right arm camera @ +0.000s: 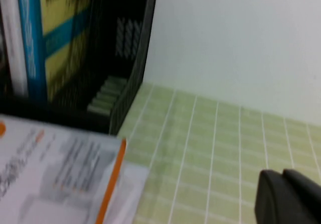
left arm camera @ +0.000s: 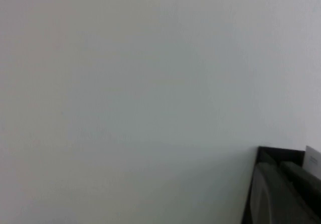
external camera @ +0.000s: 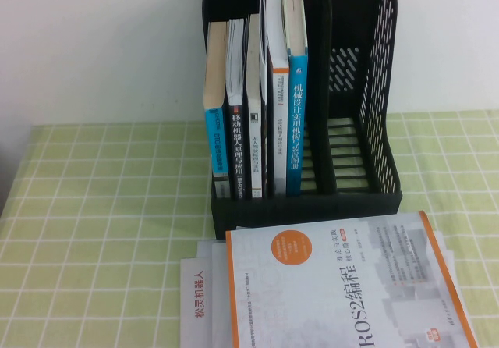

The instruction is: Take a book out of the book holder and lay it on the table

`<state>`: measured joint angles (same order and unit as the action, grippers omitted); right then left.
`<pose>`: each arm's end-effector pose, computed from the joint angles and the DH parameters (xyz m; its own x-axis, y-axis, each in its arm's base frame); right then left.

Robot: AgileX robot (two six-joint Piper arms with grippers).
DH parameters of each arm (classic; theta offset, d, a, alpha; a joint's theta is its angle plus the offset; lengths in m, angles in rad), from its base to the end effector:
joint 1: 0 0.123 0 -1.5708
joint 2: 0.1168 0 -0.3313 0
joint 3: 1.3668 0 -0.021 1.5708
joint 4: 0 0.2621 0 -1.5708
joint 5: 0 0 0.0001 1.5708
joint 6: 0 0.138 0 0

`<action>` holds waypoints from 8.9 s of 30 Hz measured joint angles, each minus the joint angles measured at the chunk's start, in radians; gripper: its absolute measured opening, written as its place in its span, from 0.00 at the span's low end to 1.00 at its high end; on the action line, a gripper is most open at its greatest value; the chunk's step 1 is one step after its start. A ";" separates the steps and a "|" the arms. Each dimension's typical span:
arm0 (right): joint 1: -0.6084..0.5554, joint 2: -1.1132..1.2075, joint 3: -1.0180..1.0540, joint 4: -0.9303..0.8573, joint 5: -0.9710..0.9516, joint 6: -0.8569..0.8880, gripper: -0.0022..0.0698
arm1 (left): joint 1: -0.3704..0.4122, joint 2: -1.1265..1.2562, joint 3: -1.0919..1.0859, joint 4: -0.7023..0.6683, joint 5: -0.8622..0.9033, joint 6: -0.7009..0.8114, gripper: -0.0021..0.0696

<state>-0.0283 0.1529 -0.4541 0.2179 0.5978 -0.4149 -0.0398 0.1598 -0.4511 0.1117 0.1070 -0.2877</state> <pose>0.0500 0.0154 0.3029 -0.1705 -0.2253 -0.9593 -0.1343 0.9697 -0.2039 0.0500 -0.0003 0.3668 0.2594 -0.1862 -0.9476 0.0751 0.9822 -0.1724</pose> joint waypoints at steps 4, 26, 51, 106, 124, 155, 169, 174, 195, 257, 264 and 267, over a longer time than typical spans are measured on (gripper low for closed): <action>0.000 0.117 -0.043 -0.068 0.152 -0.089 0.03 | -0.001 0.039 0.010 -0.127 0.060 -0.057 0.03; 0.000 0.468 -0.050 0.111 -0.612 -0.154 0.03 | -0.464 0.907 -0.281 -0.551 -0.145 0.492 0.03; 0.214 0.987 -0.054 -0.600 -1.333 0.447 0.03 | -0.611 1.522 -0.844 -0.551 -0.170 0.566 0.03; 0.413 1.632 -0.423 -0.709 -1.561 0.668 0.46 | -0.500 1.484 -0.851 -0.537 0.082 0.590 0.03; 0.504 1.779 -0.475 -0.459 -1.587 0.486 0.47 | -0.500 1.484 -0.852 -0.537 0.085 0.579 0.03; 0.537 1.781 -0.479 -0.242 -1.575 0.350 0.39 | -0.498 1.484 -0.853 -0.507 0.103 0.575 0.03; 0.520 1.732 -0.475 -0.176 -1.350 0.338 0.45 | -0.498 1.484 -0.854 -0.505 0.108 0.570 0.03; 0.520 1.756 -0.475 -0.176 -1.395 0.379 0.37 | -0.496 1.484 -0.854 -0.505 0.113 0.570 0.03; 0.517 1.706 -0.454 -0.250 -1.531 0.486 0.37 | -0.494 1.392 -0.855 -0.498 0.156 0.573 0.03; 0.518 1.092 -0.415 -2.026 -1.446 1.334 0.32 | -0.490 0.623 -0.855 -0.322 0.285 0.629 0.03; 0.518 1.177 -0.412 -2.026 -1.271 1.238 0.32 | -0.490 0.623 -0.855 -0.290 0.360 0.629 0.03; 0.516 1.193 -0.412 -2.026 -1.234 1.224 0.32 | -0.490 0.623 -0.855 -0.288 0.381 0.627 0.03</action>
<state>0.4881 1.3461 -0.8664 -1.8081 -0.6363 0.8094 -0.5301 0.7827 -1.3059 -0.1758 0.4881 0.3394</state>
